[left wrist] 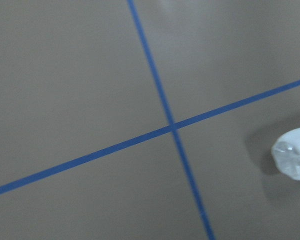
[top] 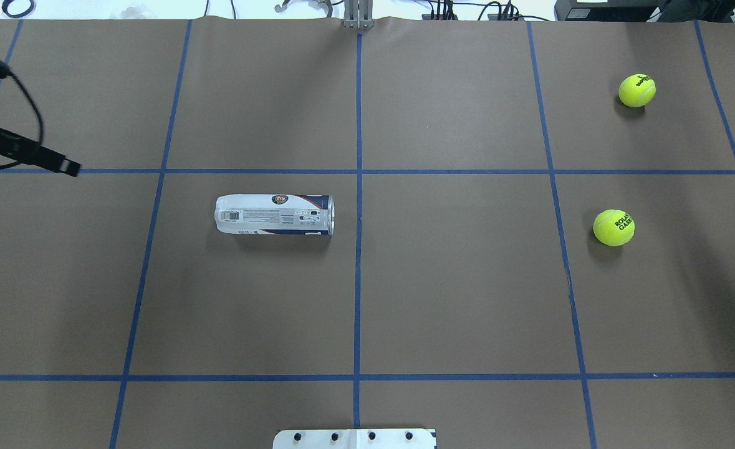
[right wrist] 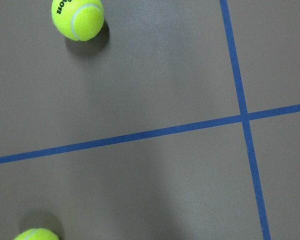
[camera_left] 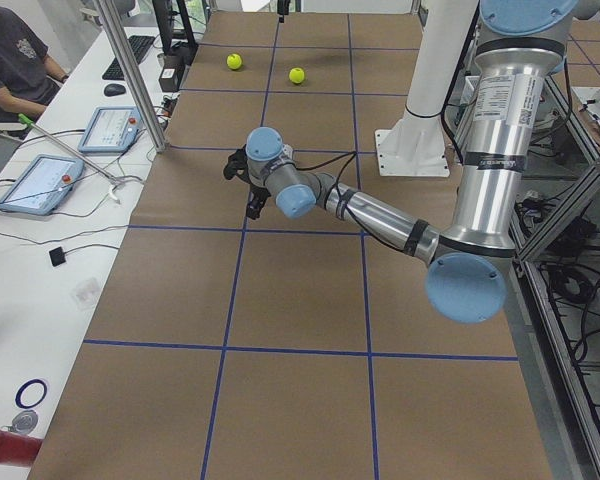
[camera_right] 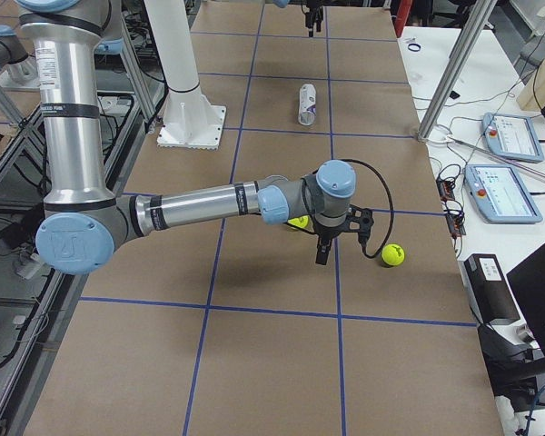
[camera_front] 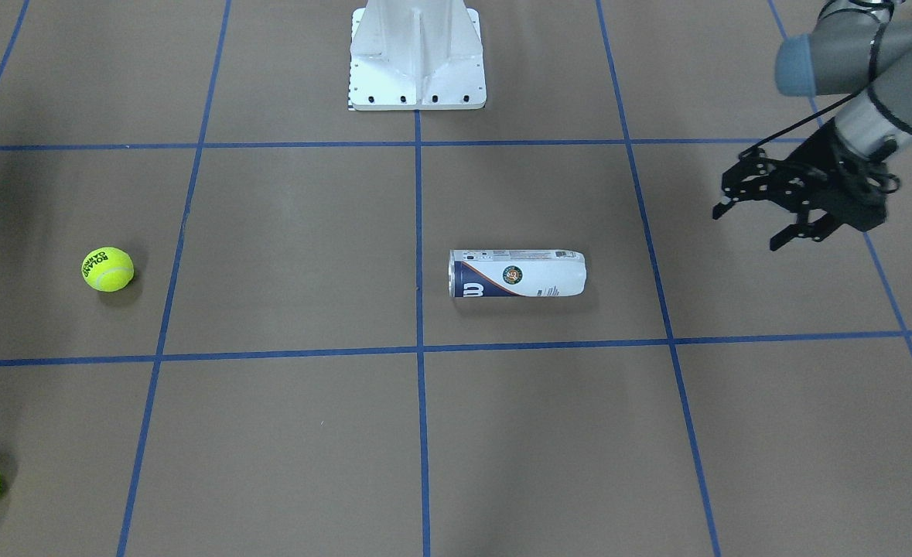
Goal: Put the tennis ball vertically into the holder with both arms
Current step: 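Move the left gripper down over the white tennis ball can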
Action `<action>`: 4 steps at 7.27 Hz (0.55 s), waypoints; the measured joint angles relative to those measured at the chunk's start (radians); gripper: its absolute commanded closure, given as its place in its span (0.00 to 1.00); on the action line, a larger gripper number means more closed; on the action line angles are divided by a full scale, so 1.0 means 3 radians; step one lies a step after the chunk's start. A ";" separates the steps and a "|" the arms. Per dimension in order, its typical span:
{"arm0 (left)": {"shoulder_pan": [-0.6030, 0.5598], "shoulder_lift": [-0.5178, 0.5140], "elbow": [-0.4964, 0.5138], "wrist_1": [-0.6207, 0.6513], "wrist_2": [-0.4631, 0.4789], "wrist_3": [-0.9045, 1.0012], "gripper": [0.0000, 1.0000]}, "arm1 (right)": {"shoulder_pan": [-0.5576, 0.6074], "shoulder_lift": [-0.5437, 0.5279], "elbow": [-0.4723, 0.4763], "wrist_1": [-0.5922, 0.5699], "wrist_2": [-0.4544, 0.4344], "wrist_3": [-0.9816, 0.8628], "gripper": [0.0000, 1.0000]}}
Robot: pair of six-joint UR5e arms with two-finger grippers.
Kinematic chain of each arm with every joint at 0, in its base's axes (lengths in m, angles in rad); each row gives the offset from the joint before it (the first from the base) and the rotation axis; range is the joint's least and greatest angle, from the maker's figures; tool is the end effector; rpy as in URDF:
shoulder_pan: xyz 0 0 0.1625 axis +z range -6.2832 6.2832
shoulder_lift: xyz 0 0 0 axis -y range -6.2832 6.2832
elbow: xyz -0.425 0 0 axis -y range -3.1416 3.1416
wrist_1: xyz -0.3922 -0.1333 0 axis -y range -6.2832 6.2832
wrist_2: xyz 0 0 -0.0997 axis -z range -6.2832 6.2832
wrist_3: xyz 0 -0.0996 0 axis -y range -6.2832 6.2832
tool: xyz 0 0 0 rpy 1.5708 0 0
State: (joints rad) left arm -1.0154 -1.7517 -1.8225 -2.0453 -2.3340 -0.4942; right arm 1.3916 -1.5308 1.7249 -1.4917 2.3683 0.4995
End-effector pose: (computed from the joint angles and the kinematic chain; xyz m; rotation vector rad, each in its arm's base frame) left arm 0.2356 -0.5019 0.3819 0.3910 1.0474 0.4004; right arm -0.0310 -0.5194 0.5516 -0.0200 -0.8342 0.1926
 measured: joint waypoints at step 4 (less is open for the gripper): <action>0.0696 -0.0796 0.0068 0.0166 0.0726 0.0653 0.02 | 0.0000 -0.0035 0.0065 -0.0008 0.0006 0.0007 0.01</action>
State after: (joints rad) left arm -0.8067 -1.9906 -1.8022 -1.9955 -2.1162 -0.2984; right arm 1.3916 -1.5413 1.7445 -1.4940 2.3699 0.5017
